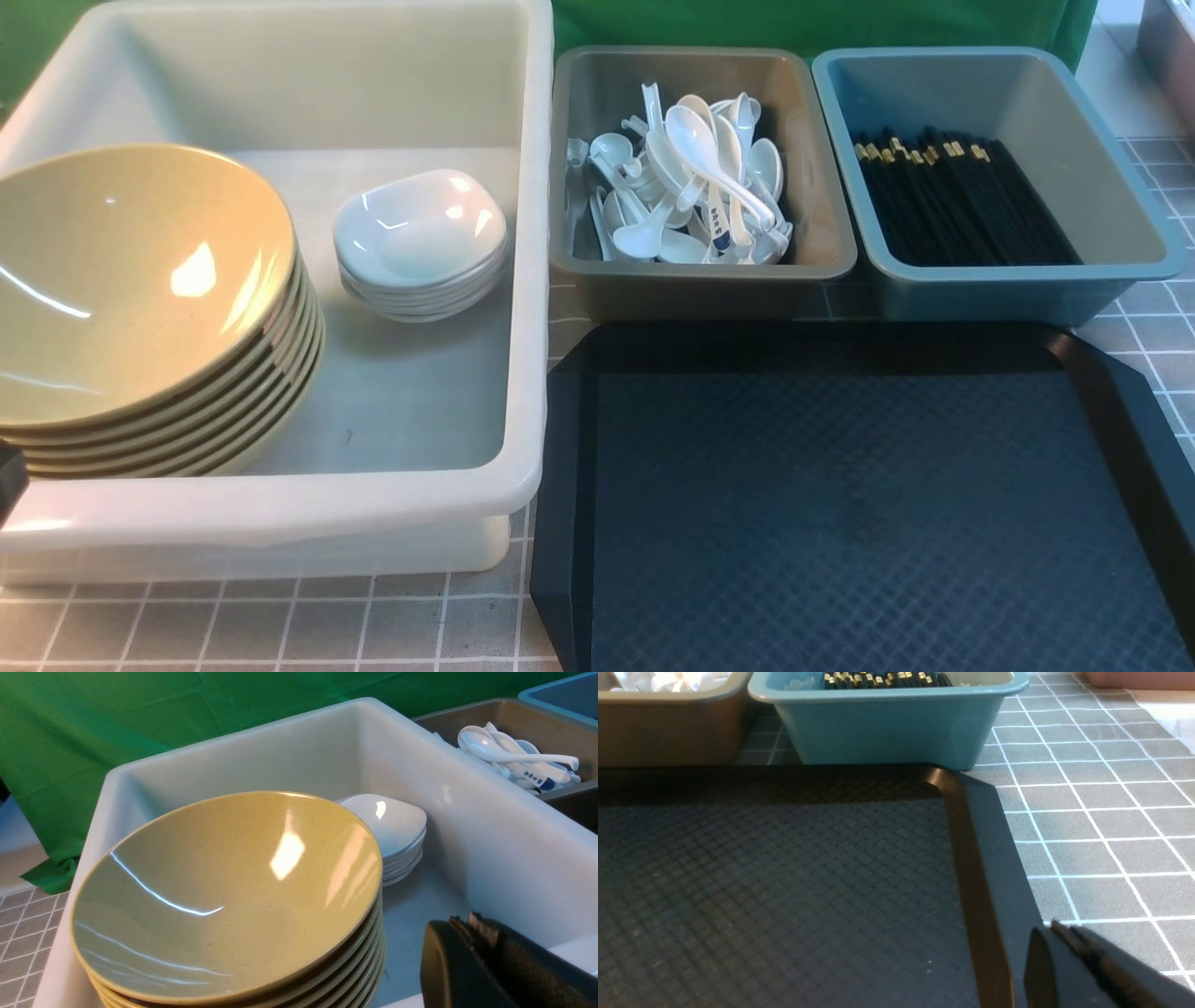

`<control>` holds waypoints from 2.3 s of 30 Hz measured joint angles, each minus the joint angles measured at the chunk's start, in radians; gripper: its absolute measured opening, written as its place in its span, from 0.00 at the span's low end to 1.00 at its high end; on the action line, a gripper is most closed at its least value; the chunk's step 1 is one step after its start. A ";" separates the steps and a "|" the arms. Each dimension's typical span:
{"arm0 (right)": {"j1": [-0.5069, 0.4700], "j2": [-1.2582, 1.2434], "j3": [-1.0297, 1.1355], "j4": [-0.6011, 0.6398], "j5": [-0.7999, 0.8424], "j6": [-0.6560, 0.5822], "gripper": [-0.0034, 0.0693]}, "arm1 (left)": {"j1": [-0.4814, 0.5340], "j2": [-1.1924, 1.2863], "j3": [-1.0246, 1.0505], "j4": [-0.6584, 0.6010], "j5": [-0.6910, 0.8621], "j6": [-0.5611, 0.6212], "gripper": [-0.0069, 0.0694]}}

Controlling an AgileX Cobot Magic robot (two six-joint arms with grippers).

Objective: On grey table put chopsticks spoon bowls plates into blue grey white boxes.

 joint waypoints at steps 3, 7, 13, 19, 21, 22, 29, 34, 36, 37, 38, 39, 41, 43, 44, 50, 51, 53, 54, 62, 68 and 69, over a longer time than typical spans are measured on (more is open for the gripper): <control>0.000 0.000 0.000 0.000 0.000 0.000 0.05 | 0.000 0.000 0.000 0.000 0.000 0.000 0.08; 0.000 0.000 0.000 0.000 0.000 -0.001 0.05 | 0.000 0.000 0.000 0.000 0.000 0.000 0.08; 0.000 0.000 0.000 0.000 0.000 -0.001 0.06 | 0.000 0.000 0.000 -0.010 -0.004 0.000 0.08; 0.000 0.000 0.000 -0.001 0.000 -0.002 0.07 | 0.000 -0.047 0.138 0.043 -0.297 -0.059 0.08; 0.000 0.000 0.000 -0.001 0.000 -0.002 0.07 | 0.009 -0.074 0.236 0.100 -0.413 -0.118 0.08; 0.000 0.000 0.000 -0.002 0.000 -0.002 0.07 | 0.022 -0.096 0.292 0.121 -0.470 -0.168 0.08; 0.000 0.000 0.000 -0.002 0.001 -0.002 0.08 | 0.114 -0.184 0.448 0.157 -0.389 -0.294 0.08; 0.000 0.000 0.000 -0.002 0.002 -0.002 0.09 | 0.107 -0.186 0.448 0.190 -0.245 -0.298 0.08; 0.000 0.000 0.000 -0.002 0.002 -0.002 0.09 | 0.104 -0.186 0.448 0.191 -0.223 -0.298 0.08; 0.000 0.000 0.000 -0.002 0.002 -0.002 0.09 | 0.102 -0.186 0.448 0.191 -0.222 -0.297 0.08; 0.000 0.000 0.000 -0.002 0.002 -0.002 0.09 | 0.102 -0.186 0.448 0.191 -0.221 -0.295 0.08; 0.000 0.000 0.000 -0.002 0.002 -0.002 0.09 | 0.102 -0.186 0.448 0.192 -0.221 -0.293 0.08; 0.000 0.000 0.000 -0.002 0.002 -0.002 0.10 | 0.102 -0.186 0.448 0.192 -0.221 -0.293 0.08; 0.000 0.000 0.000 -0.002 0.003 -0.002 0.10 | 0.102 -0.186 0.448 0.192 -0.221 -0.293 0.08; 0.000 0.000 0.000 -0.002 0.003 -0.002 0.10 | 0.102 -0.186 0.448 0.192 -0.221 -0.293 0.08; 0.000 0.000 0.000 -0.002 0.003 -0.002 0.10 | 0.102 -0.186 0.448 0.192 -0.221 -0.292 0.08; 0.000 0.000 0.000 -0.002 0.003 -0.002 0.10 | 0.102 -0.186 0.448 0.192 -0.221 -0.292 0.08; 0.000 0.000 0.000 -0.002 0.003 -0.002 0.10 | 0.102 -0.186 0.448 0.192 -0.221 -0.293 0.08; 0.000 0.000 0.000 -0.002 0.003 -0.002 0.10 | 0.102 -0.186 0.448 0.192 -0.221 -0.293 0.08; 0.000 0.000 0.000 -0.002 0.004 -0.002 0.12 | 0.102 -0.186 0.448 0.192 -0.221 -0.290 0.08; 0.000 0.000 0.000 -0.002 0.004 -0.002 0.12 | 0.102 -0.186 0.448 0.192 -0.221 -0.290 0.08; 0.000 0.000 -0.001 -0.002 0.004 -0.002 0.12 | 0.102 -0.186 0.448 0.192 -0.221 -0.290 0.08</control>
